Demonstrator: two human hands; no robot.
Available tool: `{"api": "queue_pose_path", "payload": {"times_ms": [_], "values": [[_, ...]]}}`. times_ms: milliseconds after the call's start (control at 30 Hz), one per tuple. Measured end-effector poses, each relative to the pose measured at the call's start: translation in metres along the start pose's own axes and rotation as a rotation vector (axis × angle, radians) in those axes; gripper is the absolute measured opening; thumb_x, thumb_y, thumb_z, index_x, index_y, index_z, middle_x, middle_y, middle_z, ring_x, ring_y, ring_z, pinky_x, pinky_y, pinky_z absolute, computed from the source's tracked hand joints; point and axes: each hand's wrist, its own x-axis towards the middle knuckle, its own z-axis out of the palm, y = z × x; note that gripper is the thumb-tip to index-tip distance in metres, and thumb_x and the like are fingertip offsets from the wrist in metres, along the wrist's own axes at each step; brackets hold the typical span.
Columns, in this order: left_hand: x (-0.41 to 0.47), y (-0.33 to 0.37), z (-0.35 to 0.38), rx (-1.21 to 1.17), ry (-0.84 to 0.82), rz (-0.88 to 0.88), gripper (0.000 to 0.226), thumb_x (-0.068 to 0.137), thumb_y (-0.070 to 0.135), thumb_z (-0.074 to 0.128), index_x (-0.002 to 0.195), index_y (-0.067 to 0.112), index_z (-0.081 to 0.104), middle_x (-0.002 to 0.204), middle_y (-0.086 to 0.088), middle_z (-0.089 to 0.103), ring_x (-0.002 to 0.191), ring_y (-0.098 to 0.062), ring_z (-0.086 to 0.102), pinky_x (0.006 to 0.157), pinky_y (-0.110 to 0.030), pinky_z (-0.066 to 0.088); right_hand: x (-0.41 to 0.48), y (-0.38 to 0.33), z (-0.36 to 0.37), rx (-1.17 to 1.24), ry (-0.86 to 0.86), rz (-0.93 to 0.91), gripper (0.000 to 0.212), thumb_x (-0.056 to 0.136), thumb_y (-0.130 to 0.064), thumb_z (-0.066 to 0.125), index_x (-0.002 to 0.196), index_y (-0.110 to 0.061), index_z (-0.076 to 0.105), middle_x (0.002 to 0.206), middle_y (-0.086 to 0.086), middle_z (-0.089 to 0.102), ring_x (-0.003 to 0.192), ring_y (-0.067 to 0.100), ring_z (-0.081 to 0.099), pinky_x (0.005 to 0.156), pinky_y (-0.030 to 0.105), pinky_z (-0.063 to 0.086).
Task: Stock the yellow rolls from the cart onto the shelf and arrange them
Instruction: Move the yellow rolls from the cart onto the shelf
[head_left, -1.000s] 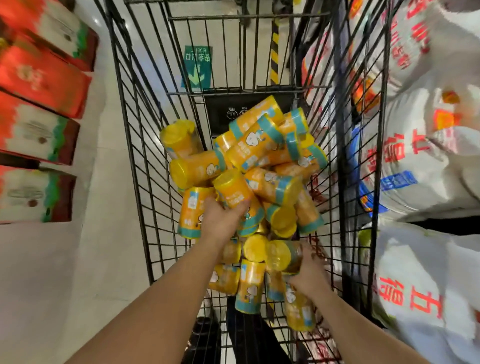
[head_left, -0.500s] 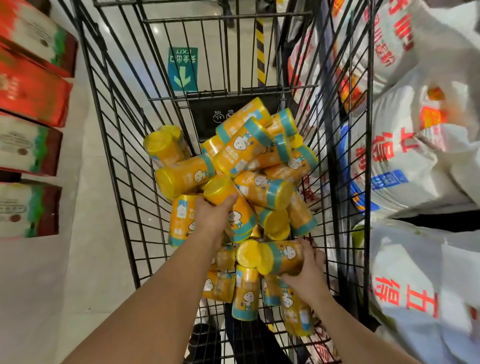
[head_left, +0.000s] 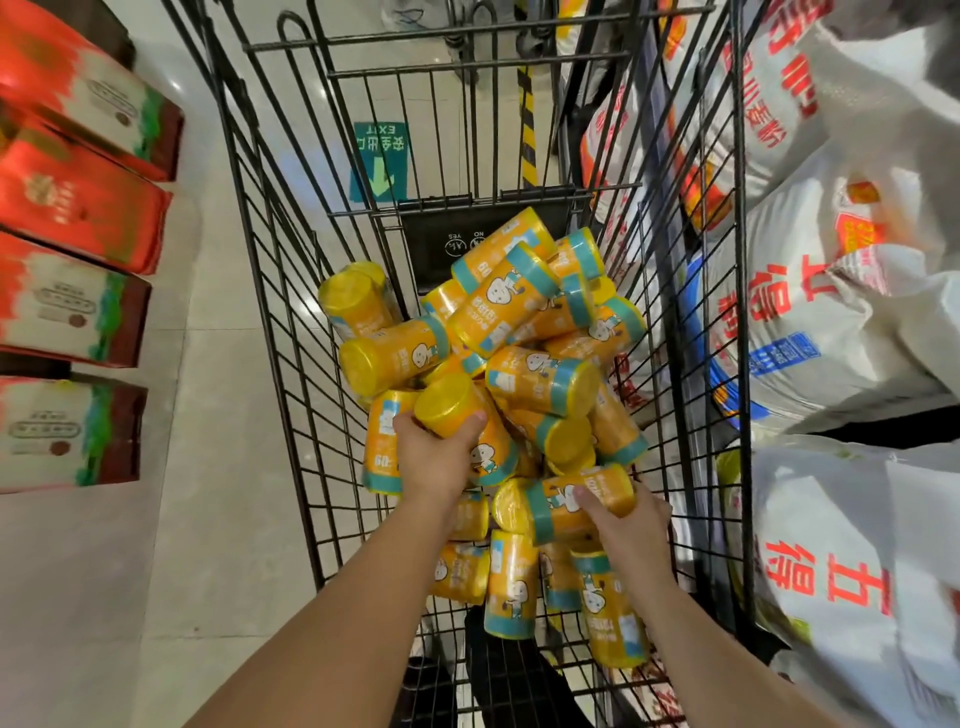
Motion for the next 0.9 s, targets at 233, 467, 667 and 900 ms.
{"api": "queue_pose_path", "payload": {"times_ms": [233, 467, 667, 900], "values": [[-0.019, 0.004, -0.029, -0.038, -0.008, 0.071, 0.063, 0.076, 0.023, 0.084, 0.124, 0.02, 0.044, 0.112, 0.0, 0.064, 0.1, -0.02, 0.065, 0.086, -0.04, 0.056, -0.02, -0.018, -0.001, 0.181, -0.034, -0.059, 0.061, 0.072, -0.026, 0.088, 0.118, -0.028, 0.047, 0.115, 0.0, 0.057, 0.089, 0.006, 0.057, 0.065, 0.024, 0.049], [-0.052, 0.012, -0.065, -0.036, -0.077, 0.125, 0.067, 0.073, 0.025, 0.086, 0.128, 0.018, 0.049, 0.108, 0.002, 0.067, 0.096, -0.018, 0.067, 0.089, -0.043, 0.056, -0.066, -0.016, -0.002, 0.202, 0.054, -0.184, 0.072, 0.062, -0.024, 0.092, 0.116, -0.04, 0.048, 0.125, -0.004, 0.05, 0.111, 0.02, 0.056, 0.092, 0.048, 0.053], [-0.091, 0.03, -0.101, -0.041, -0.214, 0.221, 0.053, 0.07, 0.022, 0.088, 0.113, 0.028, 0.058, 0.105, 0.004, 0.07, 0.095, -0.018, 0.069, 0.083, -0.041, 0.058, -0.133, -0.027, -0.024, 0.296, 0.148, -0.288, 0.066, 0.066, -0.017, 0.091, 0.113, -0.039, 0.05, 0.116, -0.001, 0.057, 0.102, 0.02, 0.06, 0.082, 0.039, 0.055], [-0.16, 0.07, -0.143, -0.049, -0.404, 0.406, 0.045, 0.073, 0.019, 0.085, 0.112, 0.025, 0.064, 0.101, 0.005, 0.072, 0.08, -0.004, 0.07, 0.058, -0.016, 0.052, -0.236, -0.053, -0.062, 0.467, 0.263, -0.487, 0.063, 0.068, -0.005, 0.088, 0.112, -0.032, 0.052, 0.101, 0.002, 0.064, 0.075, 0.004, 0.065, 0.064, 0.022, 0.053]]}}
